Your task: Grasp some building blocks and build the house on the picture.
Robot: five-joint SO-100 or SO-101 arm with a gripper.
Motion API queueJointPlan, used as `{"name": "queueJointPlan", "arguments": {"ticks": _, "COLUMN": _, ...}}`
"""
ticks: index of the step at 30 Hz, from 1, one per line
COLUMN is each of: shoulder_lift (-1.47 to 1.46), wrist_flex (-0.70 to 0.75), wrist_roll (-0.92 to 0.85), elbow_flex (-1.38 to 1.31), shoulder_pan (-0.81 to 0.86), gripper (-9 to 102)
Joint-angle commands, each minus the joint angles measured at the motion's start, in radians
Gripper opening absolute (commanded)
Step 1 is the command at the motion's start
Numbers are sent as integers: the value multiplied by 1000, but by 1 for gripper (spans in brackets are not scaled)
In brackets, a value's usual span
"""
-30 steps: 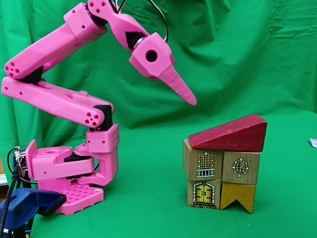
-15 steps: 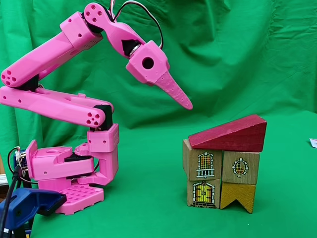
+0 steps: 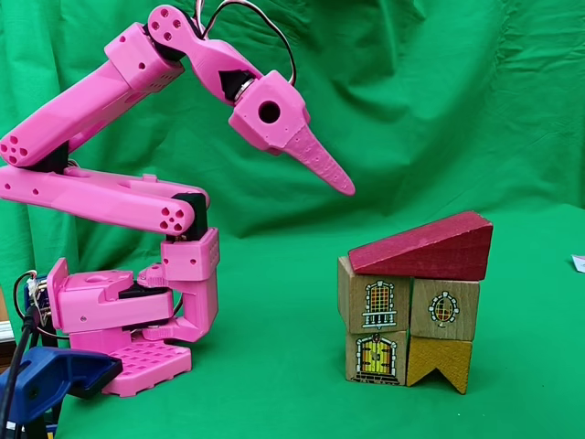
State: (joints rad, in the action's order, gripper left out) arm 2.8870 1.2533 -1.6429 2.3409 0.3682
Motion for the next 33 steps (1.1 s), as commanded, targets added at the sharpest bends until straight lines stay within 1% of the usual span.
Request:
{"name": "queueJointPlan", "arguments": {"ticks": 1, "shoulder_lift": 3, "wrist_flex": -2, "wrist_roll": 2, "elbow_flex": -2, "shoulder_pan": -12, "gripper": 11}}
{"name": "queueJointPlan", "arguments": {"ticks": 7, "shoulder_lift": 64, "wrist_flex": -8, "wrist_roll": 3, "elbow_flex": 77, "shoulder_pan": -98, "gripper": 11}}
{"name": "queueJointPlan", "arguments": {"ticks": 11, "shoulder_lift": 112, "wrist_flex": -5, "wrist_roll": 2, "elbow_flex": 172, "shoulder_pan": -126, "gripper": 11}}
{"name": "queueJointPlan", "arguments": {"ticks": 16, "shoulder_lift": 135, "wrist_flex": 3, "wrist_roll": 2, "elbow_flex": 202, "shoulder_pan": -156, "gripper": 11}}
{"name": "queueJointPlan", "arguments": {"ticks": 22, "shoulder_lift": 132, "wrist_flex": 3, "wrist_roll": -9, "elbow_flex": 267, "shoulder_pan": -161, "gripper": 11}}
{"name": "queueJointPlan", "arguments": {"ticks": 33, "shoulder_lift": 110, "wrist_flex": 14, "wrist_roll": 0, "elbow_flex": 270, "shoulder_pan": -161, "gripper": 11}}
